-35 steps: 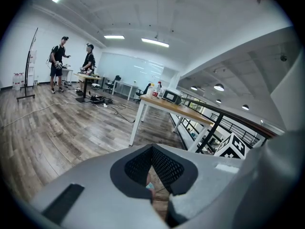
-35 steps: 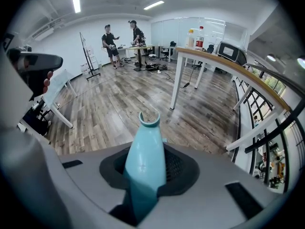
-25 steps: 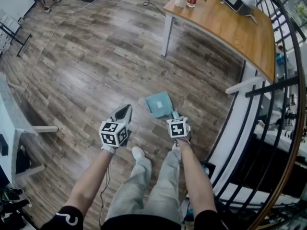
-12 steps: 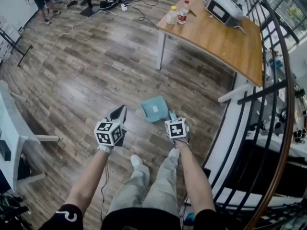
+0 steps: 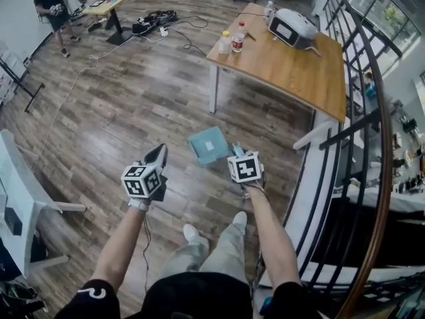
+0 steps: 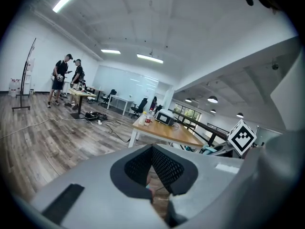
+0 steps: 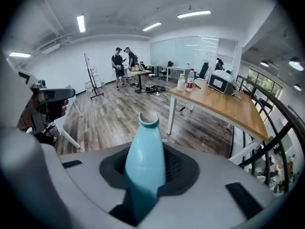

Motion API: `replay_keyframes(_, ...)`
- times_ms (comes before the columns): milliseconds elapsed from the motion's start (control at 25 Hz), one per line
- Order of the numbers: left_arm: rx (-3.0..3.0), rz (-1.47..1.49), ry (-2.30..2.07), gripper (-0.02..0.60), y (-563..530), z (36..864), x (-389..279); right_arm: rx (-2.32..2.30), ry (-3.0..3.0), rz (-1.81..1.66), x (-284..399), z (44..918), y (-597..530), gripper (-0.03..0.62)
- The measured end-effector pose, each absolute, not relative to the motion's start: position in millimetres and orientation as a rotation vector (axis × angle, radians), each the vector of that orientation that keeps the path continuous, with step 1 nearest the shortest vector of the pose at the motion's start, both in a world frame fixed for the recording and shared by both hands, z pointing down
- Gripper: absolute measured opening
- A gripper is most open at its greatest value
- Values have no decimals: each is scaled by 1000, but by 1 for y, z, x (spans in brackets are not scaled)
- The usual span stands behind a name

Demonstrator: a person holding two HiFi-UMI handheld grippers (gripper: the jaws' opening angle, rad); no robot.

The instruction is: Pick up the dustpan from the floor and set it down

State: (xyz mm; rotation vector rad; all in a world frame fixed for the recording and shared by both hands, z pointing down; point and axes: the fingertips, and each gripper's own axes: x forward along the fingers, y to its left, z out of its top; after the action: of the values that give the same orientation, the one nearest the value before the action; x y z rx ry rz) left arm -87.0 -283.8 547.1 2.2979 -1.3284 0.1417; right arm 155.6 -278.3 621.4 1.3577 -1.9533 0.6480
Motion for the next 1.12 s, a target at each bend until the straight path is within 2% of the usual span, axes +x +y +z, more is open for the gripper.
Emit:
replay_keyframes(480,2383,79,-1202,-3,-262,443,-112,1449,-2030,564,147,485,-263,84)
replay_keyframes(800,2424,40,-1225,-3,-254,404,-127,1467,-2091,529,138,431,-251,84)
replay_keyframes(1120,2421,55,-1227,-3,-256,406,-128,1466,-2112,506,133,415,-248,85)
